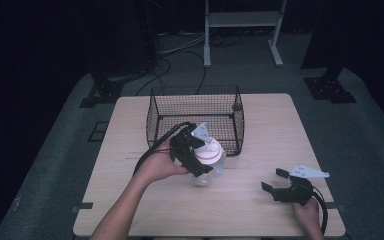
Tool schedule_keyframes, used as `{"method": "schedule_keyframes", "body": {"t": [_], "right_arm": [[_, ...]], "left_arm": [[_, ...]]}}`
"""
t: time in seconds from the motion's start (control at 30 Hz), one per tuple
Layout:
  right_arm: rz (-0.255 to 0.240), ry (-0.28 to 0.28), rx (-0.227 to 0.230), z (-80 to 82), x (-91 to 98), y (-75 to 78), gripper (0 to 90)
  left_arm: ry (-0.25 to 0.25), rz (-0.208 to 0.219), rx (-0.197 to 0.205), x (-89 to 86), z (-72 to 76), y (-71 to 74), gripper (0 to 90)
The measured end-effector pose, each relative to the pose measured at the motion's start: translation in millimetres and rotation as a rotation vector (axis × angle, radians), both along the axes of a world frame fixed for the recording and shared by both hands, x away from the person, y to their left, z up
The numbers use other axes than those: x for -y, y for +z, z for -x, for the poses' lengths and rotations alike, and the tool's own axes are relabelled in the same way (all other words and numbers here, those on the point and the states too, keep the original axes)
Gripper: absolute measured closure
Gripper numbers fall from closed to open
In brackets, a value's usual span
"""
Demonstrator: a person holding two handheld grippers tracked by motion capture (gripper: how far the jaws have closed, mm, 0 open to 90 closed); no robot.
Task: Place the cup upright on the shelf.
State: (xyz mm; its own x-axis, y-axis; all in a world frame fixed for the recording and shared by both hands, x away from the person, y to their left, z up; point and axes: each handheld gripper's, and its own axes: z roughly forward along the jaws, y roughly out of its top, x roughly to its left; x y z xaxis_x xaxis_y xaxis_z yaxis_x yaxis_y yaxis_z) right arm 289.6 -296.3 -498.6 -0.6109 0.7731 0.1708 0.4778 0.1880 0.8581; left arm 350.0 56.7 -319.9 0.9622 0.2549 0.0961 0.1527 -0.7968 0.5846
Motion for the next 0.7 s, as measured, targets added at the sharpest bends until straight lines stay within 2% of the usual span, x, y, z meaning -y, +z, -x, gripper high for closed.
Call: {"method": "schedule_keyframes", "body": {"t": [0.2, 0.47, 0.63, 0.67, 0.7], "right_arm": [[0.001, 0.001, 0.003, -0.2, 0.1, -0.2, 12.9], [0.003, 0.001, 0.005, -0.4, 0.3, -0.3, 12.9], [0.001, 0.001, 0.003, -0.3, 0.3, -0.1, 12.9], [0.001, 0.001, 0.003, -0.3, 0.3, -0.1, 12.9], [0.001, 0.0, 0.003, -0.3, 0.3, -0.1, 12.9]], "left_arm": [[-0.007, -0.002, 0.002, 0.0, -2.0, 13.0, 5.3], [-0.003, -0.03, 0.013, 2.7, -8.1, 30.8, 5.3], [-0.003, -0.022, 0.017, 3.5, -12.3, 48.5, 5.4], [-0.003, -0.022, 0.017, 3.5, -12.3, 48.5, 5.4], [-0.003, -0.019, 0.018, 3.8, -13.7, 54.8, 5.4]]}}
